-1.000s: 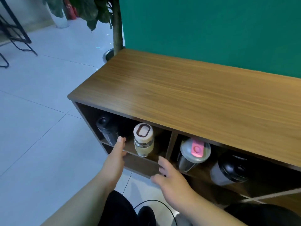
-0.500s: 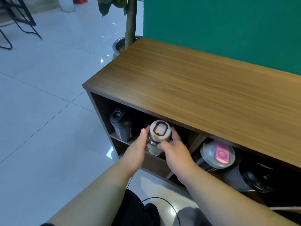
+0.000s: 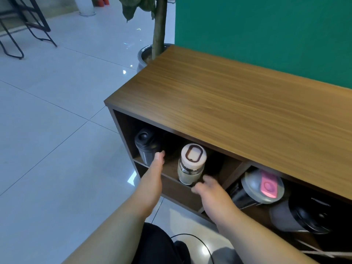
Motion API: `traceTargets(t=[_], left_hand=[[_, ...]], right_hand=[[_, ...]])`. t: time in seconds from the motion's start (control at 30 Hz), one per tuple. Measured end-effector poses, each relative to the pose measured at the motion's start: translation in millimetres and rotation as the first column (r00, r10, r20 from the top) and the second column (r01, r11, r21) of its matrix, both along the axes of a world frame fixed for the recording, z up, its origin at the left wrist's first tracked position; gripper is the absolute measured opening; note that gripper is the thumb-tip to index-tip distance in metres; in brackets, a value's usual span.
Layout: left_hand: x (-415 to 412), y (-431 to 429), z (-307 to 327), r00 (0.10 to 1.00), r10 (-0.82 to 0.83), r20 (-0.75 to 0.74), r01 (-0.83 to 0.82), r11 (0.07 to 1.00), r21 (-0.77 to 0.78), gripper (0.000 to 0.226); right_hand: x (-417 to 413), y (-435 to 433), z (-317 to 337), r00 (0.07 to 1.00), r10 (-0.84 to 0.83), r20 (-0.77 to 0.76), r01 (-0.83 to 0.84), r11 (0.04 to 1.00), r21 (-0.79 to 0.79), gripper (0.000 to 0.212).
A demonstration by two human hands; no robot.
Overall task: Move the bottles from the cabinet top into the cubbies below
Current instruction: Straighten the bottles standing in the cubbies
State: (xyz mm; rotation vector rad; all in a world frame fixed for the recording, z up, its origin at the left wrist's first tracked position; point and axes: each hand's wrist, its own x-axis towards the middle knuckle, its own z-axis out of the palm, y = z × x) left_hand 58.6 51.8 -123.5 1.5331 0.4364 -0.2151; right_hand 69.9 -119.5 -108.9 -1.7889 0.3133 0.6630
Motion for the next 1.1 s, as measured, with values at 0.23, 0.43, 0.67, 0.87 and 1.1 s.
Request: traceTargets(t=[0.23,0.43,0.67,0.87,1.1], left_hand=[[-6.8,52.5,-6.2,0.955,0.293,-0.041,-0.291,0.955,0.054,0.057],[17.2,59.5,-24.3,0.937,0.336,-0.093,-0.345,0.934,-0.093,0.052],[44.0,67.6,-55.5,0.938,0.321,-0.128,-0.332,0.941,-0.071,0.077],[45.0,66.4,-58.6,0.946,0.312,-0.088,-0.319,0.945,-0.074,0.073],[43.8,63.6,-52.9,0.943,0.323,-0.087,-0.328,0.943,-0.054,0.074]], right_hand=[[15.0,68.4,3.6,0.988,0.153,0.029,-0.154,0.987,0.041,0.071],[51.6,110.5,13.5,0.968,0.180,0.173,-0.166,0.982,-0.091,0.084],[64.5,125.7,4.4,0.965,0.177,0.195,-0.166,0.983,-0.076,0.080],[67.9,126.7,-0.1,0.970,0.146,0.194,-0.139,0.989,-0.048,0.079],[68.4,124.8,-2.3,0.973,0.129,0.189,-0.132,0.991,0.006,0.079]])
